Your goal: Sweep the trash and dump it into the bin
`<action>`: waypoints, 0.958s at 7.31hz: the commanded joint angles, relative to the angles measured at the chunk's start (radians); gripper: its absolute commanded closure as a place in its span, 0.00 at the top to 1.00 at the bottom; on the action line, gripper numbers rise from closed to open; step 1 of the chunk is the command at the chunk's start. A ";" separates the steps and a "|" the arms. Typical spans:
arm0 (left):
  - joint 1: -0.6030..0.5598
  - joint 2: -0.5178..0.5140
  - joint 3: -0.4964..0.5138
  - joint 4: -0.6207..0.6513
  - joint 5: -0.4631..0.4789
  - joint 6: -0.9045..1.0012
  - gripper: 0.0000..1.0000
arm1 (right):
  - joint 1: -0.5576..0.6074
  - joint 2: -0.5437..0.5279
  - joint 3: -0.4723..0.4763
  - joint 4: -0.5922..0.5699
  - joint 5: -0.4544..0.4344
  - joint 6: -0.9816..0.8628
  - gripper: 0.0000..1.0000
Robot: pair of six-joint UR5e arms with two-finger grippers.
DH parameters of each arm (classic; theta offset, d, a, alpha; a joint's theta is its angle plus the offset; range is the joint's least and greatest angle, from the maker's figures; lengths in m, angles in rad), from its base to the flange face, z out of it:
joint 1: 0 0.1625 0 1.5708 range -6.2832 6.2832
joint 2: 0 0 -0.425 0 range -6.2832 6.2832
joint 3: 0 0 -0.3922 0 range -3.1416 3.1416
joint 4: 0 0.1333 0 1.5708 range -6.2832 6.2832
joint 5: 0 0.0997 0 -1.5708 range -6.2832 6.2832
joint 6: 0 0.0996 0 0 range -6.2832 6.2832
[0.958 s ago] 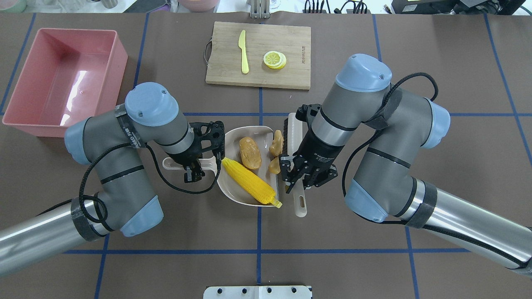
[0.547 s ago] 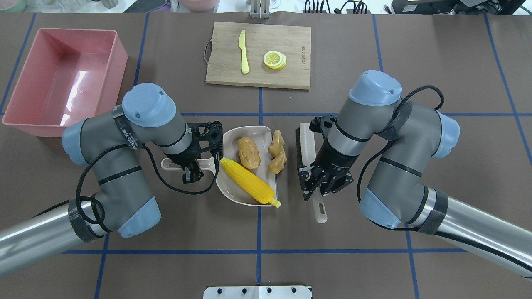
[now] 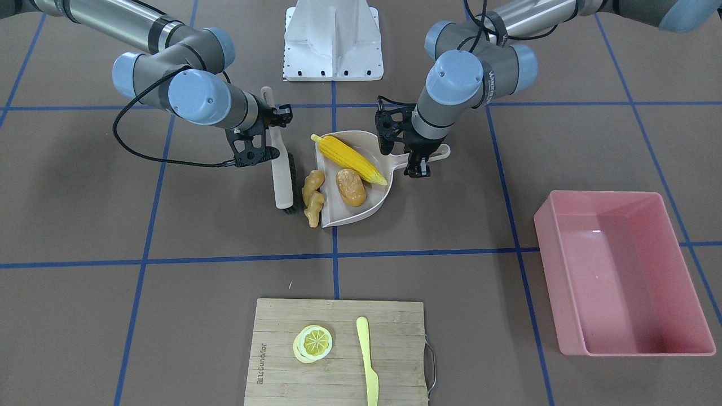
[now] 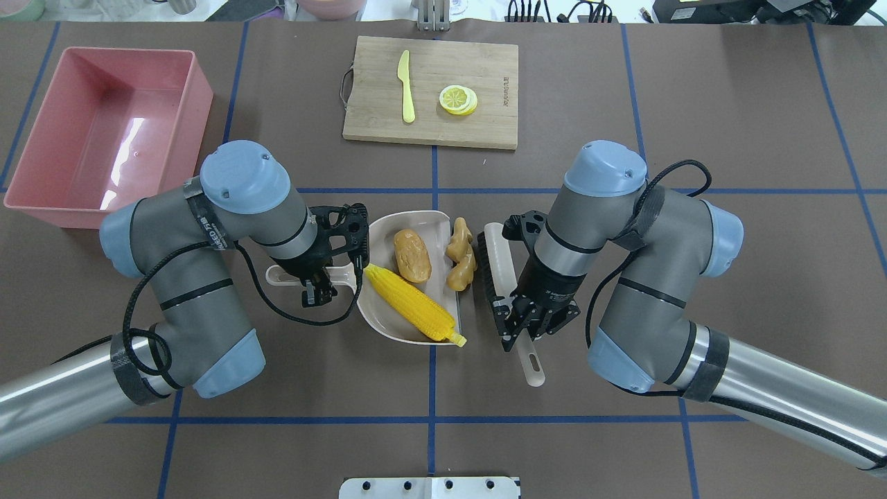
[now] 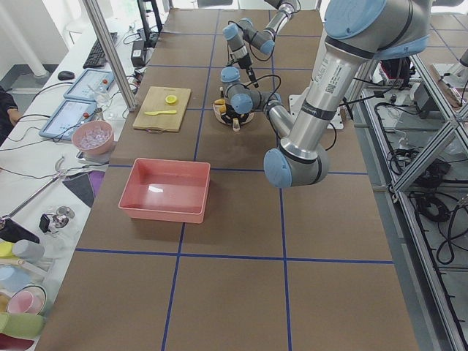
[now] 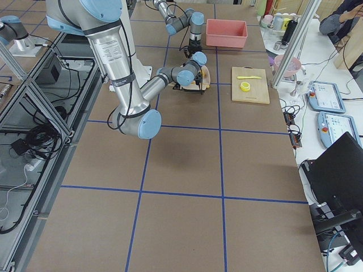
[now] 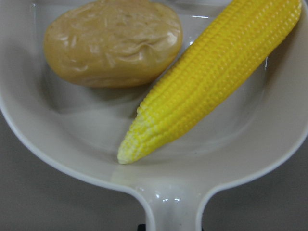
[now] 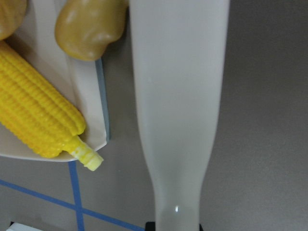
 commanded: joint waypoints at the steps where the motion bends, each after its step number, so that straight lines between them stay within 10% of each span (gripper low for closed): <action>1: 0.000 0.000 0.001 0.000 0.002 0.001 0.00 | -0.014 0.065 -0.059 0.000 -0.010 0.001 0.00; 7: 0.000 0.002 -0.002 -0.049 0.008 -0.027 0.00 | -0.019 0.141 -0.101 -0.002 -0.013 0.021 0.00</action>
